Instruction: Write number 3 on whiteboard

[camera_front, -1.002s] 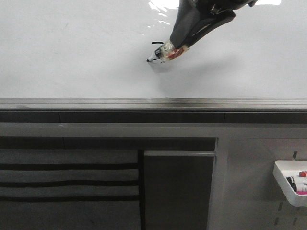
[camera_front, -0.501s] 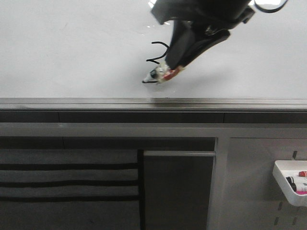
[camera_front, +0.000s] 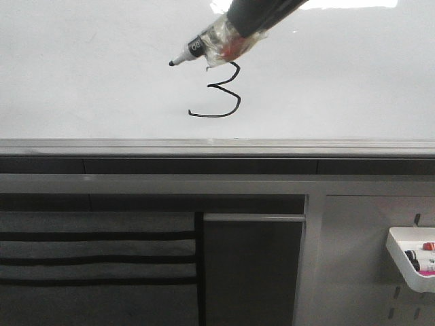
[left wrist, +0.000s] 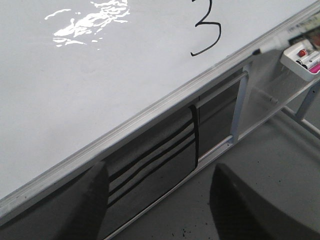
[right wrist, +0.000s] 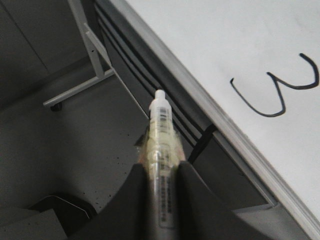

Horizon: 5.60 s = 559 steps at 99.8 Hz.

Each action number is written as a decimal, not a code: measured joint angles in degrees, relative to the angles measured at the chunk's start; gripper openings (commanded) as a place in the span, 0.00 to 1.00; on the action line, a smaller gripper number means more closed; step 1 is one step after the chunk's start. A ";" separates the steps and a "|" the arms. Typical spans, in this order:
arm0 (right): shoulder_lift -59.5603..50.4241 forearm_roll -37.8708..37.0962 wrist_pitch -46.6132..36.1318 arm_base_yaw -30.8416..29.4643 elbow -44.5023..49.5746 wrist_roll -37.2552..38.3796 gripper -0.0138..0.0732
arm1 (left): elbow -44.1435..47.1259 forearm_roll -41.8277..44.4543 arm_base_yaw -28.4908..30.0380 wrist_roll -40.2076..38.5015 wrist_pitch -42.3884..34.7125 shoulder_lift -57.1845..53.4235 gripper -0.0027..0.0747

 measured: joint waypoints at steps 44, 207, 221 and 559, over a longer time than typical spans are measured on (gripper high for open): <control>-2.34 0.06 -2.98 4.11 1.45 -21.87 0.17 | 0.00 -2.35 0.00 1.42 -0.60 0.13 0.56; 2.09 -0.04 -9.72 9.55 1.45 -26.43 0.22 | -14.04 9.27 -25.58 22.35 -1.04 27.50 0.01; 2.09 -0.04 -10.29 9.55 1.45 -26.43 0.44 | -14.04 9.12 -25.68 22.46 -0.78 27.50 0.01; -41.34 -4.32 7.49 -25.63 16.87 20.97 0.07 | 37.27 4.31 7.51 -16.55 -37.52 -33.59 0.01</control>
